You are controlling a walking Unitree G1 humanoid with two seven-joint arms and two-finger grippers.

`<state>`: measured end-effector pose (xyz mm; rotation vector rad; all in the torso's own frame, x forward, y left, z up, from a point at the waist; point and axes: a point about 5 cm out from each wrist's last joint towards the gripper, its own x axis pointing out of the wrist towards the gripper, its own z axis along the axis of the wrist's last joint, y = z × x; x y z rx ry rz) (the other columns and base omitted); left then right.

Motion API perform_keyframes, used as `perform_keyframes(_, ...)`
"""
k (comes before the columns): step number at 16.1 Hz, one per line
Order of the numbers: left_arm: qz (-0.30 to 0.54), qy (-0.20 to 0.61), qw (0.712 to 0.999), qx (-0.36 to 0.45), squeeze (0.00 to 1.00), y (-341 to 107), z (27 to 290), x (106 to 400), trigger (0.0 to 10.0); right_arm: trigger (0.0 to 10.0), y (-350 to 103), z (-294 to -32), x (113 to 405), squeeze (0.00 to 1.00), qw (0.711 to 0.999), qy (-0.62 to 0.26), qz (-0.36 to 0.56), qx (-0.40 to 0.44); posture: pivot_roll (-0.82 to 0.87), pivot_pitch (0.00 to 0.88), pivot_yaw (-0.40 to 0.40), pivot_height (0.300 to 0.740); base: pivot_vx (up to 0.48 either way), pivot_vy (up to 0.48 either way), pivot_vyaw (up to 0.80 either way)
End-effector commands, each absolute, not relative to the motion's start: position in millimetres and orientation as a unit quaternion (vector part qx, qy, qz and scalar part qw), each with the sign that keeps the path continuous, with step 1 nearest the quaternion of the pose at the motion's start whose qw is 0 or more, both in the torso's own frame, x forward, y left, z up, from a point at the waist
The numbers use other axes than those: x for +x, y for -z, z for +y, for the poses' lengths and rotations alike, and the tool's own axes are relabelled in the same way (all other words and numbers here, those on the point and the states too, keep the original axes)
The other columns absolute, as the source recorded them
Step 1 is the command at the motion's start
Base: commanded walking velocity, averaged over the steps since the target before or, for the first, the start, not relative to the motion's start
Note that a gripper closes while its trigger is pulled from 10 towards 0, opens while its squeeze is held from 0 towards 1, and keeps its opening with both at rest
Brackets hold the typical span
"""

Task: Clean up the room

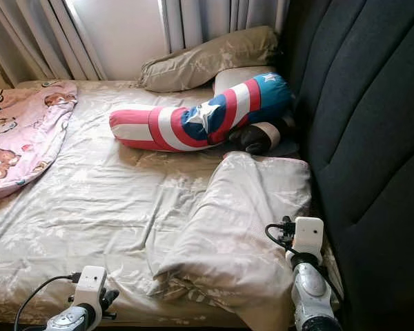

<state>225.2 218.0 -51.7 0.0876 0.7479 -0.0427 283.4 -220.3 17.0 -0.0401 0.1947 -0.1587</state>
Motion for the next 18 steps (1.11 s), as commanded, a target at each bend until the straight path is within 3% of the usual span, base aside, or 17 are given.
perform_keyframes(1,0.368,0.018,0.929,0.047,0.00,52,222,224,10.0,10.0,-15,-219,283,0.00,0.991,0.080,0.104,-0.016,-0.11,0.000,0.012,0.740,0.000,0.000,0.00)
perform_keyframes(16,0.367,0.017,0.929,0.045,0.00,52,220,225,10.0,10.0,7,-237,266,0.00,0.975,0.120,0.189,-0.006,-0.11,0.000,0.013,0.740,0.000,-0.016,0.00)
perform_keyframes(18,0.367,0.017,0.929,0.044,0.00,52,220,225,10.0,10.0,9,-239,264,0.00,0.970,0.132,0.203,-0.010,-0.11,0.000,0.014,0.725,0.000,0.000,0.00)
